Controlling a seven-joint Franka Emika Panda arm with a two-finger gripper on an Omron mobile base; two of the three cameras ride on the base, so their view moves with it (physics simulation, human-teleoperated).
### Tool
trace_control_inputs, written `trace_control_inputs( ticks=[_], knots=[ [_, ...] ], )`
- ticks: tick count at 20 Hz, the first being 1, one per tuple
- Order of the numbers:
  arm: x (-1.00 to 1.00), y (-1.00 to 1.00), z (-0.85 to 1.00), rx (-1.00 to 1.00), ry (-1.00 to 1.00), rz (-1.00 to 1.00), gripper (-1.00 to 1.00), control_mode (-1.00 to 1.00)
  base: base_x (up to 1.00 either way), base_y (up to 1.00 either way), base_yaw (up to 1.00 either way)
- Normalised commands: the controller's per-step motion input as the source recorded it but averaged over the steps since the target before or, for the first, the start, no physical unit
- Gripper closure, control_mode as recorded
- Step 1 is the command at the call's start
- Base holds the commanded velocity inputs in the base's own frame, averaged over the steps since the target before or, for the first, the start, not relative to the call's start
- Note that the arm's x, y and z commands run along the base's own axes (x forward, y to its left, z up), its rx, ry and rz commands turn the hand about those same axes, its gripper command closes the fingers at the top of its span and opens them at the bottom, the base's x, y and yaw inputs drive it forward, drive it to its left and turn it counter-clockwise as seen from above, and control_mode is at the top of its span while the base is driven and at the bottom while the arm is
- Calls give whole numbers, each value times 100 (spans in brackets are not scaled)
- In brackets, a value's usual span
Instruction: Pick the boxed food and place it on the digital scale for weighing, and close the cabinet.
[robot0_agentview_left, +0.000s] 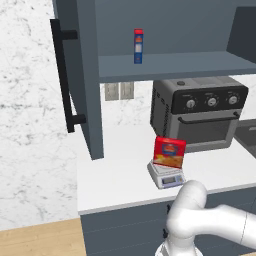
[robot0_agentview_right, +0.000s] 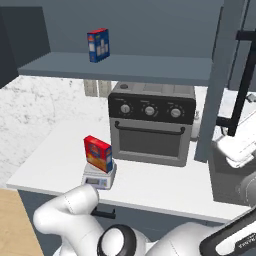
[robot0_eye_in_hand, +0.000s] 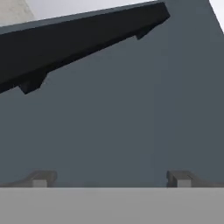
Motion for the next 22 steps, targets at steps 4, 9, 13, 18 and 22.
trace_control_inputs(
  ticks=[4,9,13,18,22],
  knots=[
    [76,100,18,-2,4,-2,-100,-100,0,0,0],
    [91,100,2,0,7,-10,-100,-100,0,0,0],
    [95,100,0,0,1,-19,-100,-100,0,0,0],
    [89,79,28,-10,3,-23,-100,-100,0,0,0],
    [100,49,6,-15,16,-16,-100,-100,0,0,0]
  ],
)
